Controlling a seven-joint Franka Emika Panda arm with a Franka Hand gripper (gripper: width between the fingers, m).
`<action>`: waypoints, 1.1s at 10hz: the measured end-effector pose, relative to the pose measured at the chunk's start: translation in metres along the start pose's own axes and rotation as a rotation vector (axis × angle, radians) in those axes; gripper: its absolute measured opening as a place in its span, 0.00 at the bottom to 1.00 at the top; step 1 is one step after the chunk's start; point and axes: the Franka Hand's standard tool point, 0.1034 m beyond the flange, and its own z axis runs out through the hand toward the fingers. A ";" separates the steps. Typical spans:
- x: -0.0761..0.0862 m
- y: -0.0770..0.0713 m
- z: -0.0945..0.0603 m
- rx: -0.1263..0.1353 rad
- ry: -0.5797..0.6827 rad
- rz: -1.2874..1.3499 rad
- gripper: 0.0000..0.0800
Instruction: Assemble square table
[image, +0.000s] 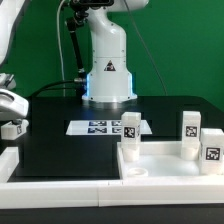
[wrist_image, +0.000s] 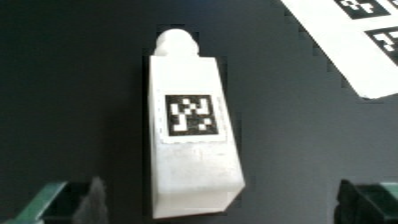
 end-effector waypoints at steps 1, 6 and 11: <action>-0.001 0.003 0.014 0.005 -0.012 0.007 0.81; -0.003 0.002 0.044 0.004 -0.038 0.026 0.70; -0.003 0.002 0.044 0.004 -0.038 0.026 0.36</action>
Offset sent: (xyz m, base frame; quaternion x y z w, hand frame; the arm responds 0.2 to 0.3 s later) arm -0.0235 0.0130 -0.0220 -0.0088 -0.0012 0.0226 0.9997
